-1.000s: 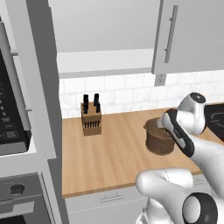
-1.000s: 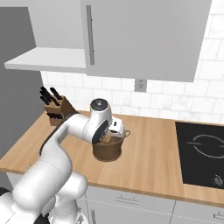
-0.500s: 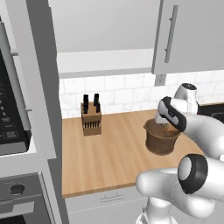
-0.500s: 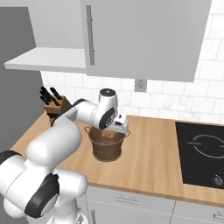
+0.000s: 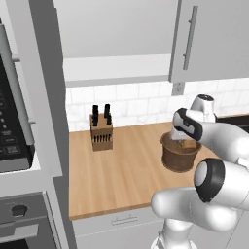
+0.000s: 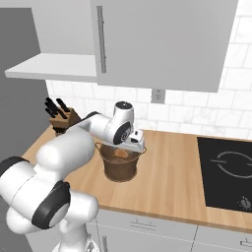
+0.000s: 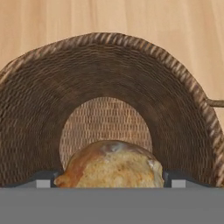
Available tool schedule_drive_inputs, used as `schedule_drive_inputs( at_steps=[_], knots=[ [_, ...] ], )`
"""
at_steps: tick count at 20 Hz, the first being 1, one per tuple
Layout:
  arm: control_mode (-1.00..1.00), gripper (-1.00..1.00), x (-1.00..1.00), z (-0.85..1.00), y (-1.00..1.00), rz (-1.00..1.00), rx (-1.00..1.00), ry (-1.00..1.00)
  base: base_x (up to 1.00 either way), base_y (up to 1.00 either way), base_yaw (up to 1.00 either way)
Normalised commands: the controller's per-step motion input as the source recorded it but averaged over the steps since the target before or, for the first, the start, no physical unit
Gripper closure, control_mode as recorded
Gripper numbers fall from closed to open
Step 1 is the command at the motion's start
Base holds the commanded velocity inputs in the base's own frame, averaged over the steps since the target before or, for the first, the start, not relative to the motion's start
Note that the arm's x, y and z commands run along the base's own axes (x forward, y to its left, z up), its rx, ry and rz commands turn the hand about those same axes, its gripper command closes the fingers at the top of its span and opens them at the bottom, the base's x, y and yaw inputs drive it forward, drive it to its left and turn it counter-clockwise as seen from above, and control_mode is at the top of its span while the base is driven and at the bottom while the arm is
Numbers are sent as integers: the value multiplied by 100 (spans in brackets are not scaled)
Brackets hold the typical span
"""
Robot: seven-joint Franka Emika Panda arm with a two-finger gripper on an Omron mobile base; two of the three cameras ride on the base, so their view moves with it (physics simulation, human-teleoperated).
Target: Open the cabinet, pick up the bread from the cabinet and place it in the basket. Then move the basket to the dining counter.
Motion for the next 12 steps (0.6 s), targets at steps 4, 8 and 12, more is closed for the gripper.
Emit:
schedule_drive_inputs(
  at_steps=[4,8,12],
  knots=[
    [-100,100,5,-22,12,0,0,2,0,0,0],
    [-100,100,9,-9,5,0,0,0,0,0,0],
    [-100,100,11,-5,0,0,0,0,0,0,0]
  ],
)
